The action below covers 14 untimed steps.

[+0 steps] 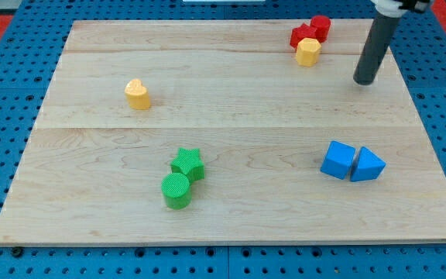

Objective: Move the blue cube to the top left corner of the board

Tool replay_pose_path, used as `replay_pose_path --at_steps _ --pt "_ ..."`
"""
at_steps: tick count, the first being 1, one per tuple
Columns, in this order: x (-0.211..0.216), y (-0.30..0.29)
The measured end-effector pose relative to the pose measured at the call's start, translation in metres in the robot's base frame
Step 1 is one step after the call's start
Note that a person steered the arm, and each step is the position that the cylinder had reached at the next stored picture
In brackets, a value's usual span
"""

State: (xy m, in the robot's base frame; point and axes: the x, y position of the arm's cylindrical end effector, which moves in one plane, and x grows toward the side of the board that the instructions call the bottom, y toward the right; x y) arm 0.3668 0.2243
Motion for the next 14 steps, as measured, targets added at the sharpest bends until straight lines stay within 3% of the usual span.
replay_pose_path --at_steps 1,4,5,6,8,10,12,13,14 --pt "0.005 0.053" --pt "0.143 0.031" --pt "0.16 -0.027" --pt "0.146 -0.106" --pt "0.084 -0.189" --pt "0.031 -0.136" --pt "-0.073 -0.213" --pt "-0.111 -0.174" --pt "-0.119 -0.196"
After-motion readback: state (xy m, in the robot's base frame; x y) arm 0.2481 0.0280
